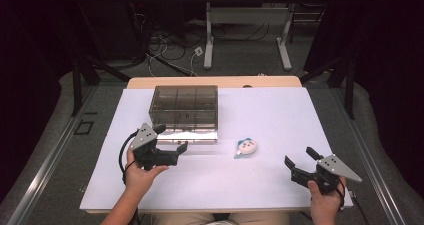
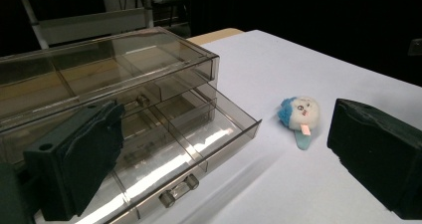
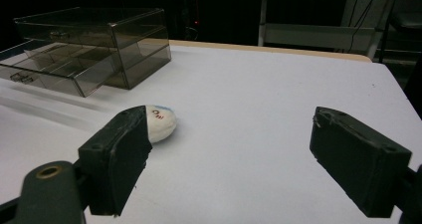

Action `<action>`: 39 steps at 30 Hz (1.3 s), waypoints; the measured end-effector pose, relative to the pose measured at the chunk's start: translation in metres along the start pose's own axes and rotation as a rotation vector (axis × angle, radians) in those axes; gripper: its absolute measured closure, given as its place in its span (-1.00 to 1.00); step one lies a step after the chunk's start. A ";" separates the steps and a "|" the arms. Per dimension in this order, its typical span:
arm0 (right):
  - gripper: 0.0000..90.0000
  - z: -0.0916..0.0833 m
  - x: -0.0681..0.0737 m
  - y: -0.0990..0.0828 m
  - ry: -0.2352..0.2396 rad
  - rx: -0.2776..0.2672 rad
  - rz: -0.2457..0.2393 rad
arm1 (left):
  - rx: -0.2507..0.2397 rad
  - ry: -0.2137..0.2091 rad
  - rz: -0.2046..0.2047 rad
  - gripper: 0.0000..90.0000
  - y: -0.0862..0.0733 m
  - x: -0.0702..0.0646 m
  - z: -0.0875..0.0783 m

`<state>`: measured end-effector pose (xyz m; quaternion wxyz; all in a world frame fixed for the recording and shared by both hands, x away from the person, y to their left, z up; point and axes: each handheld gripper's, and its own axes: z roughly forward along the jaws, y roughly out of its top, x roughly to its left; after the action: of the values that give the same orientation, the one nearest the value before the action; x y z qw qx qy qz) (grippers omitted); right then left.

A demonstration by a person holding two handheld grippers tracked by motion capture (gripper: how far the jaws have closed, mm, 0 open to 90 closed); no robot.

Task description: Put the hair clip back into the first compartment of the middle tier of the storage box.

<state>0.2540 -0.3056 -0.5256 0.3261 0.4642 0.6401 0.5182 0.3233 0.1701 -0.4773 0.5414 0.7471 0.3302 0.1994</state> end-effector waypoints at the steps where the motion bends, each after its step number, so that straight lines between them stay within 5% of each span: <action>1: -0.66 0.000 0.000 0.000 0.000 -0.001 -0.001 | 0.001 -0.001 0.000 -0.97 0.001 0.000 0.001; 24: -0.66 0.000 -0.002 -0.001 -0.006 0.001 0.000 | 0.048 -0.032 0.002 -0.97 0.026 -0.004 0.035; 39: -0.66 0.001 -0.002 -0.002 -0.001 0.010 -0.004 | 0.052 -0.063 0.038 -0.97 0.045 -0.015 0.056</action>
<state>0.2547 -0.3071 -0.5276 0.3250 0.4647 0.6435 0.5141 0.3618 0.1128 -0.4531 0.5283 0.7729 0.3037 0.1772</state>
